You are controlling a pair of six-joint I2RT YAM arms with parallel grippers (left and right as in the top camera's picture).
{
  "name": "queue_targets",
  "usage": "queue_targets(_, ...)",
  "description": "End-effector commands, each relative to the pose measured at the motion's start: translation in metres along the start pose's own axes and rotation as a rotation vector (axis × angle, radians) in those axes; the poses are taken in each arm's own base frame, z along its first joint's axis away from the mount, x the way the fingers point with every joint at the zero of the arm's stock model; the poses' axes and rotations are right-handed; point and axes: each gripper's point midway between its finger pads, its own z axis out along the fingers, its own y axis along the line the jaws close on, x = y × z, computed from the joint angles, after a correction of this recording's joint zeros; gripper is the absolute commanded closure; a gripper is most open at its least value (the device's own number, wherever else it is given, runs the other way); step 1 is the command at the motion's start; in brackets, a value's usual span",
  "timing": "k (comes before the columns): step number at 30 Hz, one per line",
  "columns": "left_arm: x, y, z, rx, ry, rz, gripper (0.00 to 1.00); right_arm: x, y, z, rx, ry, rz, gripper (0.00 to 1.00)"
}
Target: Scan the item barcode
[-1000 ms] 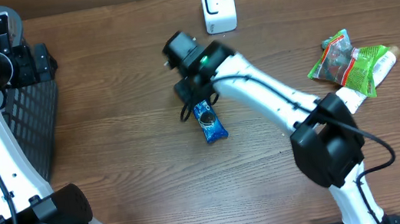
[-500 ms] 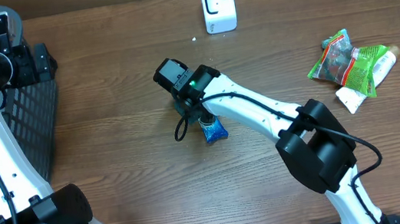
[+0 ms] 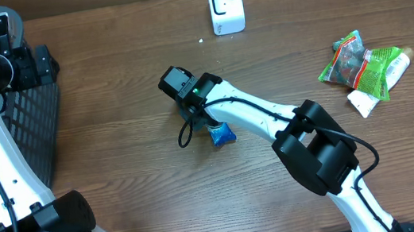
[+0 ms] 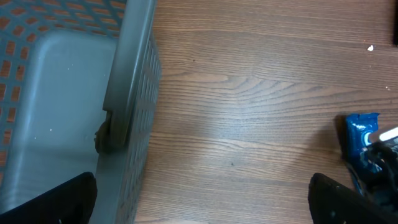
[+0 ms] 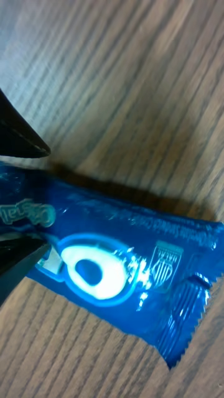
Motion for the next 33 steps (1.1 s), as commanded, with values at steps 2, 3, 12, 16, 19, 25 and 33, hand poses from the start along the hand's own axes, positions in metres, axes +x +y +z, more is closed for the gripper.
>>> queue_targets(2, -0.002, -0.006, -0.008, 0.008, -0.023, 0.031, 0.00, 0.009, -0.003, 0.020, 0.033, 0.032, -0.004, 0.57)
queue_targets(3, -0.002, -0.006, -0.008, 0.008, -0.023, 0.031, 0.01, 0.009, -0.003, 0.020, 0.032, 0.030, -0.003, 0.58)
queue_targets(12, -0.002, -0.006, -0.008, 0.008, -0.023, 0.031, 0.01, 0.014, -0.001, 0.021, 0.036, 0.058, -0.015, 0.79)
queue_targets(16, -0.002, -0.006, -0.008, 0.008, -0.022, 0.031, 0.01, 0.014, 0.001, 0.014, 0.037, 0.070, -0.027, 0.93)
queue_targets(19, -0.002, -0.006, -0.008, 0.009, -0.023, 0.032, 0.00, 0.014, -0.001, 0.008, 0.040, 0.083, -0.029, 0.96)
queue_targets(25, -0.002, -0.006, -0.008, 0.009, -0.023, 0.032, 0.01, -0.002, 0.010, -0.037, -0.122, 0.087, 0.002, 0.96)
queue_targets(33, -0.002, -0.006, -0.008, 0.009, -0.022, 0.031, 0.01, -0.035, 0.009, -0.140, -0.839, -0.037, 0.028, 0.96)
